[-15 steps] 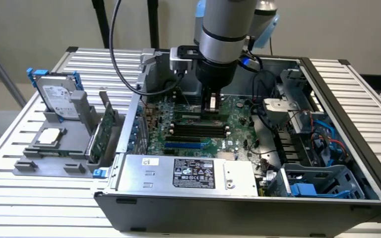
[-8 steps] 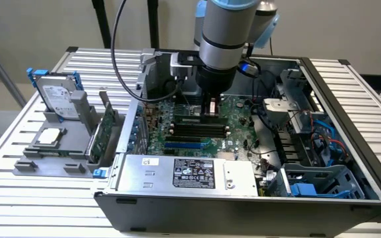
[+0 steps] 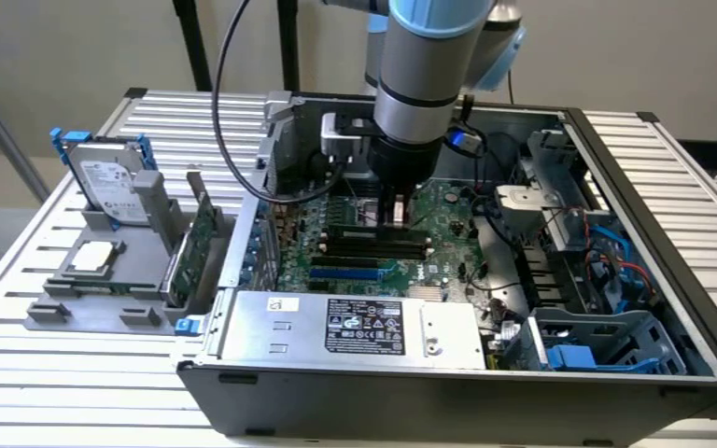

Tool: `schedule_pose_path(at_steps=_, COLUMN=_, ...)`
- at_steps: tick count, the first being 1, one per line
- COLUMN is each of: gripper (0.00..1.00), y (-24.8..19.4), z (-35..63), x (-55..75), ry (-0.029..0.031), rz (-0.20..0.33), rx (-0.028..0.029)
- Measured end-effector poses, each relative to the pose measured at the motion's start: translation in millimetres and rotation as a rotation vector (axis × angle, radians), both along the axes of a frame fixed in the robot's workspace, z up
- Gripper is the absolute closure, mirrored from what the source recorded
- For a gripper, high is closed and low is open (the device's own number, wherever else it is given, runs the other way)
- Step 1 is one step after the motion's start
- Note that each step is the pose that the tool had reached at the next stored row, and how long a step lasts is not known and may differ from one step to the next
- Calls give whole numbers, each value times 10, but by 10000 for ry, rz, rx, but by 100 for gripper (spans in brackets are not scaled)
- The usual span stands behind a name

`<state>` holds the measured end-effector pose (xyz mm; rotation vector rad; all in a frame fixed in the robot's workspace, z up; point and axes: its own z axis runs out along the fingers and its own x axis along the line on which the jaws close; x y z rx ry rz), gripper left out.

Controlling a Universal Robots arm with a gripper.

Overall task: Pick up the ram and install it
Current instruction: 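Insert the ram into the slot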

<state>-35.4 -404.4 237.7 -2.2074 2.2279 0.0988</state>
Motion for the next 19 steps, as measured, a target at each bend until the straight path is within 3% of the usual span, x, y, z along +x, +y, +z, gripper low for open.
schedule_pose_path(at_steps=5, gripper=100, y=4, z=-75, x=0, ry=0, rz=6, rx=-135)
schedule_pose_path(at_steps=19, gripper=100, y=39, z=-118, x=0, ry=-10, rz=107, rx=-281)
